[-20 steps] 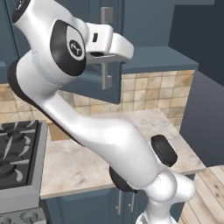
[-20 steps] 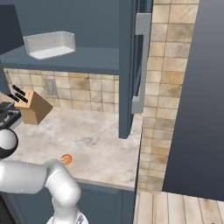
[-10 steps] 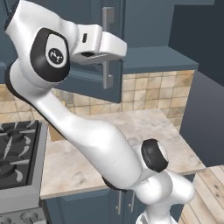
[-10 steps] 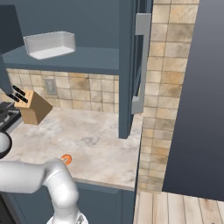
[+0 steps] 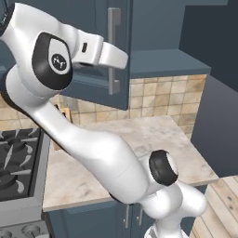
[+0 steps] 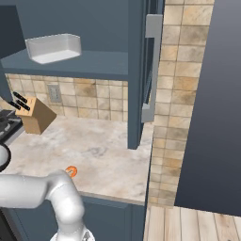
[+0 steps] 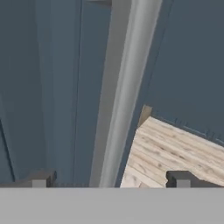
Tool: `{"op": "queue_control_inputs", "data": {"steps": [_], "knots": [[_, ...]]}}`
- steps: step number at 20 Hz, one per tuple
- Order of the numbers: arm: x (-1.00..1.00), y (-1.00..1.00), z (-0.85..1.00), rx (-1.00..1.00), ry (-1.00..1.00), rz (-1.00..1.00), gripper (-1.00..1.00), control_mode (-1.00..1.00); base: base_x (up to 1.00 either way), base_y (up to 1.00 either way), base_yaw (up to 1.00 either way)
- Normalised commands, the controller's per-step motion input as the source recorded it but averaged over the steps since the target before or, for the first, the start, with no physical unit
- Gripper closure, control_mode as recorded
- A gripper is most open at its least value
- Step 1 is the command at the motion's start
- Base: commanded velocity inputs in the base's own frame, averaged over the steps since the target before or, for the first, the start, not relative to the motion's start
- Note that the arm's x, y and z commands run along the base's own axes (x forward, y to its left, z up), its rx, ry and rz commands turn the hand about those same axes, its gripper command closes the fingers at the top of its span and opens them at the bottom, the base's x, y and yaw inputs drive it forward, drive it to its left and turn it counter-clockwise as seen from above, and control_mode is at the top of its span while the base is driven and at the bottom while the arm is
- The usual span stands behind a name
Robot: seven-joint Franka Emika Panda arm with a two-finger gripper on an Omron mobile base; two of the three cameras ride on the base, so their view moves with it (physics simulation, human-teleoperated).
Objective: Retrieve the tupperware from the cabinet, then place the raw meat into the tupperware to avoid contamination.
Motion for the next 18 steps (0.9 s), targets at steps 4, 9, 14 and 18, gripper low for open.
{"op": "queue_control_inputs", "data": {"steps": [4,9,14,18], "knots": [[-0.12,0.2,-0.14,0.12,-0.1,0.26,-1.0,-1.0,0.0,0.0,0.0],[-0.96,0.02,0.02,0.0,0.02,0.07,-1.0,-1.0,0.0,0.0,0.0],[-0.97,-0.42,0.07,0.05,0.14,-0.01,-1.0,-1.0,0.0,0.0,0.0],[-0.97,-0.75,0.0,0.17,0.13,-0.01,-1.0,-1.0,0.0,0.0,0.0]]}}
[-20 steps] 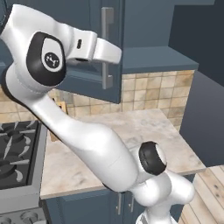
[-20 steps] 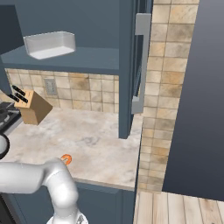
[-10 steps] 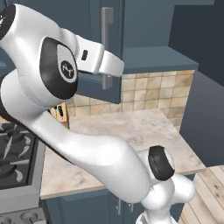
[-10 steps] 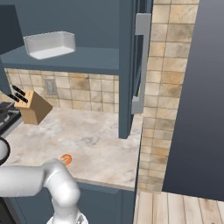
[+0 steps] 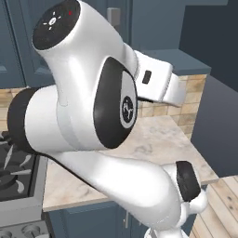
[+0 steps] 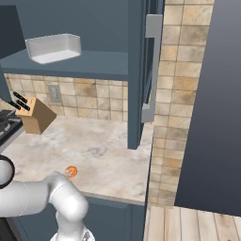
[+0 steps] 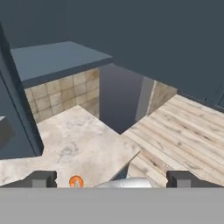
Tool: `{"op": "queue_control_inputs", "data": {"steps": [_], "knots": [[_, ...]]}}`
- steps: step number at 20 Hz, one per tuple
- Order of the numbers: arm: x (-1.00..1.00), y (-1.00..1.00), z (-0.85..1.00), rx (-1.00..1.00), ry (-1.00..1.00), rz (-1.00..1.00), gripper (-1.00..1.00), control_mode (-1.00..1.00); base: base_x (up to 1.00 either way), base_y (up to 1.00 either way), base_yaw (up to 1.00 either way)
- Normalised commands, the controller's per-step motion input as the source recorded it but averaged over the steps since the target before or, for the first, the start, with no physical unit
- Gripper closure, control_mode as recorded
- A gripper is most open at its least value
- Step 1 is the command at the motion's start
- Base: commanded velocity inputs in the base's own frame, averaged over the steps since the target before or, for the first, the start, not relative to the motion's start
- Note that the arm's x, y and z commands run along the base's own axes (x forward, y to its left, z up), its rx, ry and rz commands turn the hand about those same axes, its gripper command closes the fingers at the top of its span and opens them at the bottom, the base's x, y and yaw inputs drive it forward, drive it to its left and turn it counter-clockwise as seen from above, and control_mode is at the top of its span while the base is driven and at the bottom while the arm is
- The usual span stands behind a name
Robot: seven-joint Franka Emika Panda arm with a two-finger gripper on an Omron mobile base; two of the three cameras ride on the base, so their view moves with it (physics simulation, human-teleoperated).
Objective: Retrieve the tupperware from the cabinet, then place the raw meat into the tupperware to avoid contamination.
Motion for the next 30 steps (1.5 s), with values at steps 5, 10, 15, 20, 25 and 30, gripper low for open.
{"op": "queue_control_inputs", "data": {"steps": [5,10,15,20,25,30], "knots": [[-0.78,-0.83,0.02,0.26,0.18,-0.05,-1.0,-1.0,0.0,0.0,0.0],[-0.35,-0.77,0.02,0.36,0.14,-0.05,-1.0,-1.0,0.0,0.0,0.0],[0.02,-0.66,0.0,0.5,0.02,0.0,-1.0,-1.0,0.0,0.0,0.0],[0.37,-0.43,0.0,0.5,0.01,0.04,-1.0,-1.0,0.0,0.0,0.0],[0.78,0.02,-0.04,0.49,0.05,0.09,-1.0,-1.0,0.0,0.0,0.0],[1.0,0.31,-0.18,0.3,0.15,0.17,-1.0,-1.0,0.0,0.0,0.0]]}}
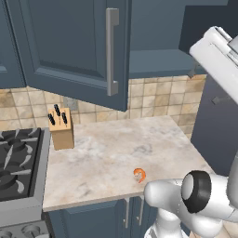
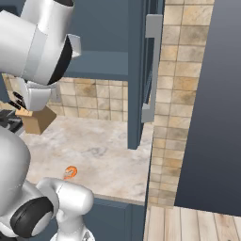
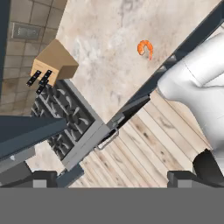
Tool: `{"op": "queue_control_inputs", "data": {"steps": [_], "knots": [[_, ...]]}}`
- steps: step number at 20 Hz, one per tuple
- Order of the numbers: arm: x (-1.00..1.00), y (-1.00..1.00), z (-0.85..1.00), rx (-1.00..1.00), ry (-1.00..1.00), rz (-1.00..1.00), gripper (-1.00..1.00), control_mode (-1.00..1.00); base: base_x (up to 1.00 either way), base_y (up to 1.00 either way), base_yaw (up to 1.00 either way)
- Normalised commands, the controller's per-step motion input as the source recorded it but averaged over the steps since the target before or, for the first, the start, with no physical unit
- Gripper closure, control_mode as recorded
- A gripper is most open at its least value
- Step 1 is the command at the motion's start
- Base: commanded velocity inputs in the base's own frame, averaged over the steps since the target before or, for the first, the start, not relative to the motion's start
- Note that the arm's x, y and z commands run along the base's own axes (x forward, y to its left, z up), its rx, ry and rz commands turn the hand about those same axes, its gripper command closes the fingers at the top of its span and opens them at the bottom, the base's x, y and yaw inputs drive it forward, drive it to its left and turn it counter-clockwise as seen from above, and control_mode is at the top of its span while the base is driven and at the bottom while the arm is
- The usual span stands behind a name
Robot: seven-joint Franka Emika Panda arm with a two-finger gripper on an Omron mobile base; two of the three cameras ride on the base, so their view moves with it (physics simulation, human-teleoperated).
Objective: Retrieve the tupperware from the cabinet, then place the raw meat into the tupperware to avoid contamination.
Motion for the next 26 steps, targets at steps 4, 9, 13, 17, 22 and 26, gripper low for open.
{"op": "queue_control_inputs", "data": {"steps": [4,9,13,17,22,26], "knots": [[0.97,0.26,-0.31,0.2,0.17,0.14,-1.0,-1.0,0.0,0.0,0.0],[0.55,0.03,0.08,0.0,0.05,0.15,-1.0,-1.0,0.0,0.0,0.0],[0.55,0.49,0.28,-0.08,0.19,0.05,-1.0,-1.0,0.0,0.0,0.0],[0.55,0.61,0.21,0.02,0.23,0.02,-1.0,-1.0,0.0,0.0,0.0],[0.48,0.39,-0.03,0.17,0.1,0.02,-1.0,-1.0,0.0,0.0,0.0],[0.27,0.43,-0.06,0.21,0.07,0.0,-1.0,-1.0,0.0,0.0,0.0]]}}
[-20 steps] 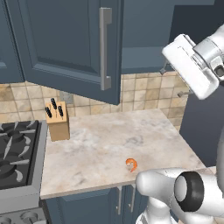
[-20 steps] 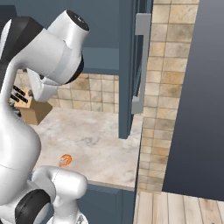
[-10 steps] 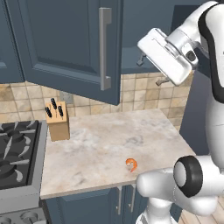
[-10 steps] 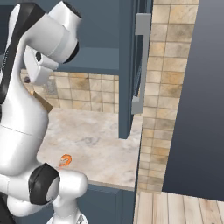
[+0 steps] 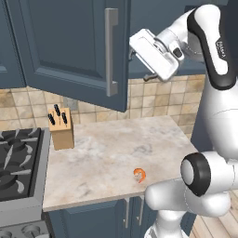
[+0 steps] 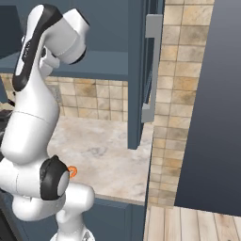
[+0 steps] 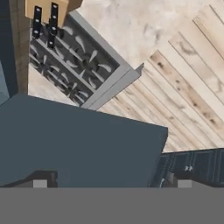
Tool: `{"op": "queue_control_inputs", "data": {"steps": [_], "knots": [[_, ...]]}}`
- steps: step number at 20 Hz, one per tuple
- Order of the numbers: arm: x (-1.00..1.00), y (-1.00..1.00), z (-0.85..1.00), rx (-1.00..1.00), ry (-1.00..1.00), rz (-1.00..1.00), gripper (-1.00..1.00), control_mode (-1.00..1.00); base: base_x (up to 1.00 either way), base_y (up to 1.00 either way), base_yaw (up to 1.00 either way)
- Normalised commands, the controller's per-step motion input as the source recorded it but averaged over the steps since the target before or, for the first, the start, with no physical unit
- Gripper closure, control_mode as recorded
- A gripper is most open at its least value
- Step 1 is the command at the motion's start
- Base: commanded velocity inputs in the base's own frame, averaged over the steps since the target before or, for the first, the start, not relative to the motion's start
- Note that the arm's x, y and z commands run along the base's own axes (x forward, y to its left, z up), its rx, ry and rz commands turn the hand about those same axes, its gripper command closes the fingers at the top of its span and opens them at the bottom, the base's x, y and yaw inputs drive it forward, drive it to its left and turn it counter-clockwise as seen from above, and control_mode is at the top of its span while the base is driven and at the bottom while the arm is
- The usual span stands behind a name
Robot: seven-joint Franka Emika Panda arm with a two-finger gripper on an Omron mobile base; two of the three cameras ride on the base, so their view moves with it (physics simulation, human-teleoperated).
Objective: Retrieve the tupperware from the cabinet, then place the raw meat into the tupperware to avoid contamination.
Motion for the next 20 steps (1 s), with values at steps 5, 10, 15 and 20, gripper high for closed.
{"op": "queue_control_inputs", "data": {"steps": [5,10,15,20], "knots": [[0.0,0.68,0.0,0.12,0.14,0.01,-1.0,-1.0,0.0,0.0,0.0],[-0.02,0.73,0.0,0.02,0.17,0.08,-1.0,-1.0,0.0,0.0,0.0],[-0.26,0.74,-0.01,0.0,0.09,0.09,-1.0,-1.0,0.0,0.0,0.0],[-0.37,0.94,-0.09,-0.07,0.03,0.0,-1.0,-1.0,0.0,0.0,0.0]]}}
